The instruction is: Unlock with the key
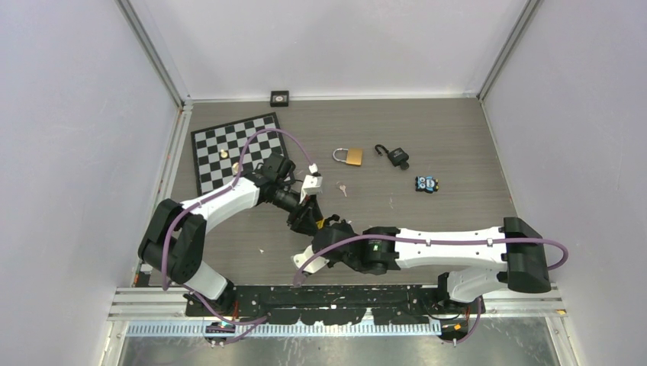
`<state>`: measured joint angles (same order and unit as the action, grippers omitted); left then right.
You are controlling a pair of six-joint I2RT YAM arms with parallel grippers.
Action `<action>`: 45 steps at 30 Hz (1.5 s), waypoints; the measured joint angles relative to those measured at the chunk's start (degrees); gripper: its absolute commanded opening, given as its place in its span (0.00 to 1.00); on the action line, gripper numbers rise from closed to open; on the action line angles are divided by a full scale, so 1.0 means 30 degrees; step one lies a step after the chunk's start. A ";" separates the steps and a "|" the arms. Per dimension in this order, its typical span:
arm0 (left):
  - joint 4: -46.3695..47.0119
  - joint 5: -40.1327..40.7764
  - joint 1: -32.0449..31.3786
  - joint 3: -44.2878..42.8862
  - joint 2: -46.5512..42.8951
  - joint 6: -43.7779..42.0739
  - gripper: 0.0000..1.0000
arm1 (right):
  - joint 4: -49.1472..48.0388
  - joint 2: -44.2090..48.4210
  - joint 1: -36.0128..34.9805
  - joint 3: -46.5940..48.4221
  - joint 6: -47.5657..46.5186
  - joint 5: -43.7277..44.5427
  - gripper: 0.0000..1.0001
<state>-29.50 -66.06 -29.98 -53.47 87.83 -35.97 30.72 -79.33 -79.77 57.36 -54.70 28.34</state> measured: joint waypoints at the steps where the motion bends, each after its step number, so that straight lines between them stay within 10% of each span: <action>1: 0.0022 -0.0007 0.0000 0.0000 0.0000 0.0000 0.00 | 0.0007 0.0066 0.0000 -0.0007 0.0000 -0.0175 0.00; 45: -0.0437 0.0189 0.0146 0.0000 0.0328 -0.0073 0.00 | -0.2492 -0.0568 -0.0350 -0.1224 -0.0721 0.0670 0.01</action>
<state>-30.81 -65.49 -29.54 -53.47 88.82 -36.18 23.24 -81.03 -80.82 53.69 -56.86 30.35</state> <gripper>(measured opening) 0.472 0.026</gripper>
